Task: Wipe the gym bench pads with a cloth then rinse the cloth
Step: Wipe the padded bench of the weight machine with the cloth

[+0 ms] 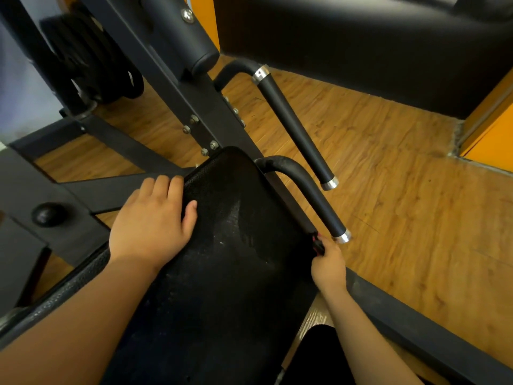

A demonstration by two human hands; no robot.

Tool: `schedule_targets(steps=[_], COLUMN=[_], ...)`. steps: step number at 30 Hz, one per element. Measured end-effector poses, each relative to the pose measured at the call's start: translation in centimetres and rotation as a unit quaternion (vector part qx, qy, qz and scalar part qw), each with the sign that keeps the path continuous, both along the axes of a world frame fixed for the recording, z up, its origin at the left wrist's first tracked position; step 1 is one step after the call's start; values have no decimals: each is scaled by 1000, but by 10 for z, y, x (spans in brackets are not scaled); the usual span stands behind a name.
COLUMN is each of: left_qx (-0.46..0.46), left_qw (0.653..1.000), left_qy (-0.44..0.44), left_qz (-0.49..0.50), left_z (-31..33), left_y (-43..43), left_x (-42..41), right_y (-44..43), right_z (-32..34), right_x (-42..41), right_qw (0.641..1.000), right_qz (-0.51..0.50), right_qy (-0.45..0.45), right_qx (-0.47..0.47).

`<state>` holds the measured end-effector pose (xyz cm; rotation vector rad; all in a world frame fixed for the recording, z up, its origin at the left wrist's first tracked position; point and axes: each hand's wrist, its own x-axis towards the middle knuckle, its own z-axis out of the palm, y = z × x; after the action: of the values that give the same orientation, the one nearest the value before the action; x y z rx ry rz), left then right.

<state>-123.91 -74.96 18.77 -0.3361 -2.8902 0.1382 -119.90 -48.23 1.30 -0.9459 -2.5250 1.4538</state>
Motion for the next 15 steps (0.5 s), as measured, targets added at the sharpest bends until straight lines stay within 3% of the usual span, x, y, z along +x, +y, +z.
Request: schedule_targets(steps=[3, 10, 15], left_qx=[-6, -2, 2], left_qw=[1000, 1000, 1000], left_qy=[2, -2, 6], left_qz=[-3, -5, -5], left_z=[-1, 0, -1], left_y=[0, -1, 0], left_x=[-1, 0, 1], right_y=[-8, -65, -50], right_z=[8, 2, 5], right_x=[-8, 66, 34], right_qw=[1000, 997, 996], right_qz=[-6, -44, -76], right_qy=[21, 25, 15], right_qx=[5, 59, 44])
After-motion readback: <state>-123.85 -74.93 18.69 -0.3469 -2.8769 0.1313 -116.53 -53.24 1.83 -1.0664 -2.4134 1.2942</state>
